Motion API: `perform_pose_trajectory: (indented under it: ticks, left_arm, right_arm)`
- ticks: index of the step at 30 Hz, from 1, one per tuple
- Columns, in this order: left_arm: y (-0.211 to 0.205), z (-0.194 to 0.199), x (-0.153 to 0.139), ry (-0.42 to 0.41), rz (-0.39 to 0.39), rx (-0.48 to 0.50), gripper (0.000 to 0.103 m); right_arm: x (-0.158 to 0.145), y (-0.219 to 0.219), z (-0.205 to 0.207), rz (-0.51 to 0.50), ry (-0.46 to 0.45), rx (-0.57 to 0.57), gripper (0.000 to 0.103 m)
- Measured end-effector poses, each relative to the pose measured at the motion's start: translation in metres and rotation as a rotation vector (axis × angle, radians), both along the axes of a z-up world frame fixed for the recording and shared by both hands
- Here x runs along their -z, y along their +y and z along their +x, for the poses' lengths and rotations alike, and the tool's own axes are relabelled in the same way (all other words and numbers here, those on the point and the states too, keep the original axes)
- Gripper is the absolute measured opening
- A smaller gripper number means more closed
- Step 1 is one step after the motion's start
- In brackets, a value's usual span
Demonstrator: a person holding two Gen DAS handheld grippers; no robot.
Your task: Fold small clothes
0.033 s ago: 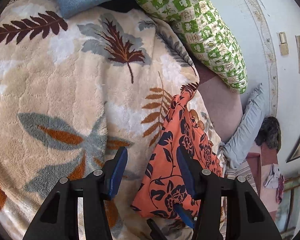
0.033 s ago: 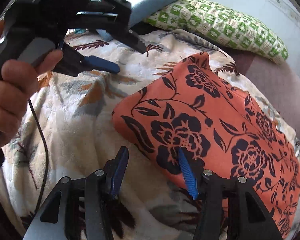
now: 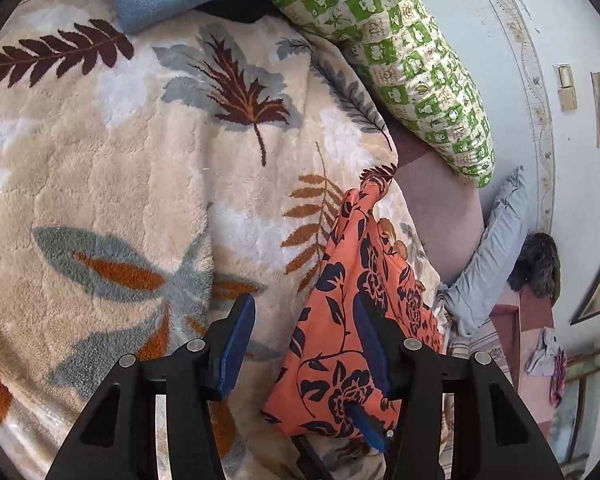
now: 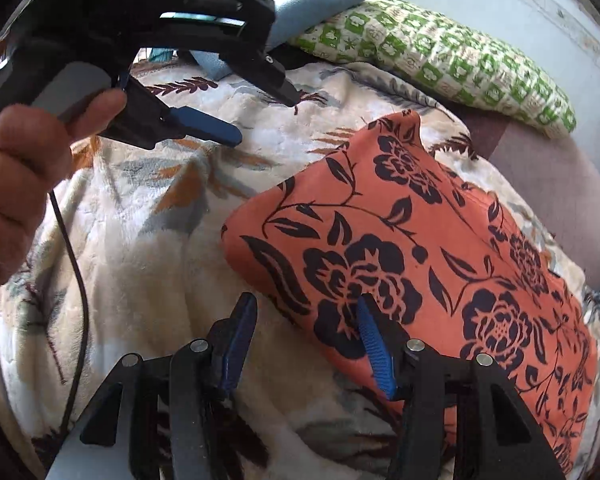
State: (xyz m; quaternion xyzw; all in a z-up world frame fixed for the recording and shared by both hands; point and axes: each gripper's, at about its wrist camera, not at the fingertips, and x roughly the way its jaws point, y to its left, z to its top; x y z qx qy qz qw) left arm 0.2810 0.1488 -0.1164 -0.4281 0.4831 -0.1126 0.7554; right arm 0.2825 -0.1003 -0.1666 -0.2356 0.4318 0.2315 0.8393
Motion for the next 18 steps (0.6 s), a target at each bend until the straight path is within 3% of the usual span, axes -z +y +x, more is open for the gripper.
perform_pose_trajectory:
  ticks: [4,5,6,7,13,16,17,18]
  left_arm:
    - [-0.009,0.015,0.013,0.033,-0.020,0.006,0.051]
    - [-0.010,0.016,0.015,0.038,-0.027,0.013,0.051]
    - [-0.013,0.019,0.018,0.041,-0.032,0.021,0.051]
    - [-0.015,0.020,0.019,0.044,-0.035,0.029,0.052]
    - [-0.027,0.052,0.032,0.062,-0.161,0.090,0.059]
    - [-0.041,0.083,0.040,0.104,-0.147,0.179,0.061]
    - [-0.047,0.094,0.043,0.129,-0.126,0.211,0.061]
    - [-0.052,0.104,0.046,0.149,-0.103,0.241,0.061]
  right_arm:
    - [0.006,0.004,0.010,-0.015,-0.039,-0.013,0.050]
    - [0.004,0.001,0.010,0.003,-0.046,-0.017,0.042]
    - [0.002,-0.001,0.010,0.019,-0.049,-0.018,0.020]
    - [0.000,-0.005,0.010,0.031,-0.057,-0.013,0.014]
    - [-0.014,-0.021,0.007,0.132,-0.054,0.011,0.013]
    - [-0.013,-0.023,0.002,0.150,-0.034,0.011,0.018]
    - [-0.013,-0.023,0.000,0.152,-0.027,0.004,0.025]
    - [-0.013,-0.021,-0.004,0.140,-0.038,0.000,0.038]
